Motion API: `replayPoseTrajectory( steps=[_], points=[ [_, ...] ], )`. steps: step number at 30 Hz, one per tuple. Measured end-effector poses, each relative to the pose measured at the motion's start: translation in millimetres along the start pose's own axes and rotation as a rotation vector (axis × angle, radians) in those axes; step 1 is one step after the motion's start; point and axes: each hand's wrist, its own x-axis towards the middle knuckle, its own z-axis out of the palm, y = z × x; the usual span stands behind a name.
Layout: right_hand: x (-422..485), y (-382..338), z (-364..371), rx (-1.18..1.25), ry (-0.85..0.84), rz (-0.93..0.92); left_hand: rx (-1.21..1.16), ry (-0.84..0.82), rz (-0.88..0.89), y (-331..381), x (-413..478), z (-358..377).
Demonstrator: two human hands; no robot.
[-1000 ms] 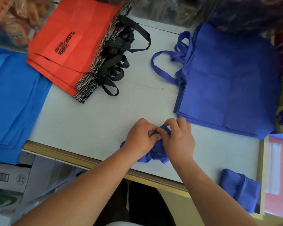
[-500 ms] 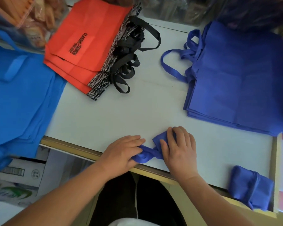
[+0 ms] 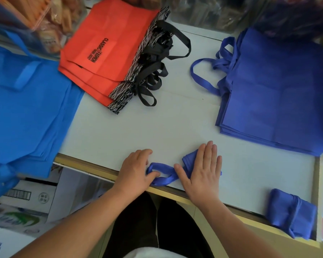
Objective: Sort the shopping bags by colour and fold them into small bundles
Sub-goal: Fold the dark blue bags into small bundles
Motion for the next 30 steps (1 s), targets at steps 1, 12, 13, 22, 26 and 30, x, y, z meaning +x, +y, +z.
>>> replayPoseTrajectory(
  steps=[1, 12, 13, 22, 26, 30],
  points=[
    [0.5, -0.4, 0.6, -0.036, -0.003, 0.001, 0.019, -0.029, -0.010, -0.7, 1.3, -0.5],
    [1.0, -3.2, 3.7, -0.039, 0.007, 0.036, -1.099, -0.271, -0.547, 31.9, 17.3, -34.1],
    [1.5, -3.8, 3.0, -0.024, 0.005, 0.038, -1.241, -0.223, -0.604, 36.4, 22.5, -34.7],
    [1.5, -2.8, -3.6, 0.090, -0.031, 0.065, -1.411, -0.261, -0.782, 55.2, 46.4, -44.5],
    [-4.3, 6.7, -9.1, 0.301, 0.038, 0.235, -0.670, -0.481, -0.540, 36.1, 44.6, -47.6],
    [-10.8, 9.5, -22.1, 0.267, 0.105, 0.523, -0.241, -0.623, -0.307, 35.3, 55.2, -59.9]
  ],
)
